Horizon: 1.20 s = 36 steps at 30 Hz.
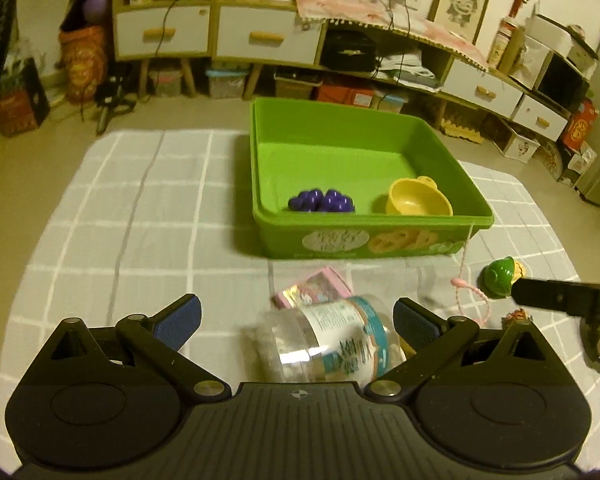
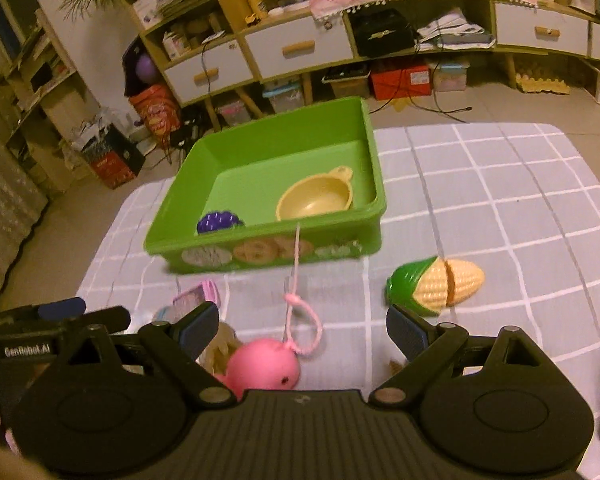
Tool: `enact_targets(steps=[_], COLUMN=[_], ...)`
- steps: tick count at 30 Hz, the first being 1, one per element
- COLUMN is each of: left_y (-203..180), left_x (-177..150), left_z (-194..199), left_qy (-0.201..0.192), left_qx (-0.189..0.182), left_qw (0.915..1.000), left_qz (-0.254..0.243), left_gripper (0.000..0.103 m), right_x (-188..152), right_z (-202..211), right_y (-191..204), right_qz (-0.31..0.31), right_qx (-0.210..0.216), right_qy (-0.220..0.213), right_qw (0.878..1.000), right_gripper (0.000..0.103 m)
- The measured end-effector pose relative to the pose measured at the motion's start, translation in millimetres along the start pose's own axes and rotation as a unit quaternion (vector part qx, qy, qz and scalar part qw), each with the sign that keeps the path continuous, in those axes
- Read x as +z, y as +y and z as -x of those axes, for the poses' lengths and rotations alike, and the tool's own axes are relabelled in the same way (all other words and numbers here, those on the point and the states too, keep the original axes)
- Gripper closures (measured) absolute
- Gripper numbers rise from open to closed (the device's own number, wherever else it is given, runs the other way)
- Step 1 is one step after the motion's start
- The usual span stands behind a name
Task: Organize rigid objects
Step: 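Grasp the clear cotton-swab jar with the left gripper while the right moves to the pink pig, then grasp the pink pig toy with the right gripper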
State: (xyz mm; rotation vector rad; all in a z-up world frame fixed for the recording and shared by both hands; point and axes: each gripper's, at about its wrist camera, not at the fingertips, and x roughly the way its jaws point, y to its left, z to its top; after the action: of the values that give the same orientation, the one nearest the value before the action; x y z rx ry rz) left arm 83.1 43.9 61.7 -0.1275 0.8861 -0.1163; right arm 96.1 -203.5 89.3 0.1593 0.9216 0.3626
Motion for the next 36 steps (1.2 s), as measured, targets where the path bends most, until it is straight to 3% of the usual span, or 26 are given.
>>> enact_targets(steps=[25, 30, 36], left_y=[-17, -17, -16], left_x=[-25, -28, -29], left_z=[-23, -28, -27], left_qy=[0.002, 0.008, 0.007], left_qx=[0.022, 0.019, 0.012], left_qw=[0.9989, 0.9985, 0.9984], left_qz=[0.042, 0.05, 0.054], left_gripper=[0.003, 0.011, 0.014], right_x=[-38, -43, -51], right_z=[-20, -25, -31], right_y=[23, 29, 41], right_qz=[0.086, 0.104, 0.139], right_qx=[0.025, 0.032, 0.039], right_qy=[0.059, 0.072, 0.082], right_qw=[0.994, 0.991, 0.986], right_gripper=[0.033, 0.033, 0.033])
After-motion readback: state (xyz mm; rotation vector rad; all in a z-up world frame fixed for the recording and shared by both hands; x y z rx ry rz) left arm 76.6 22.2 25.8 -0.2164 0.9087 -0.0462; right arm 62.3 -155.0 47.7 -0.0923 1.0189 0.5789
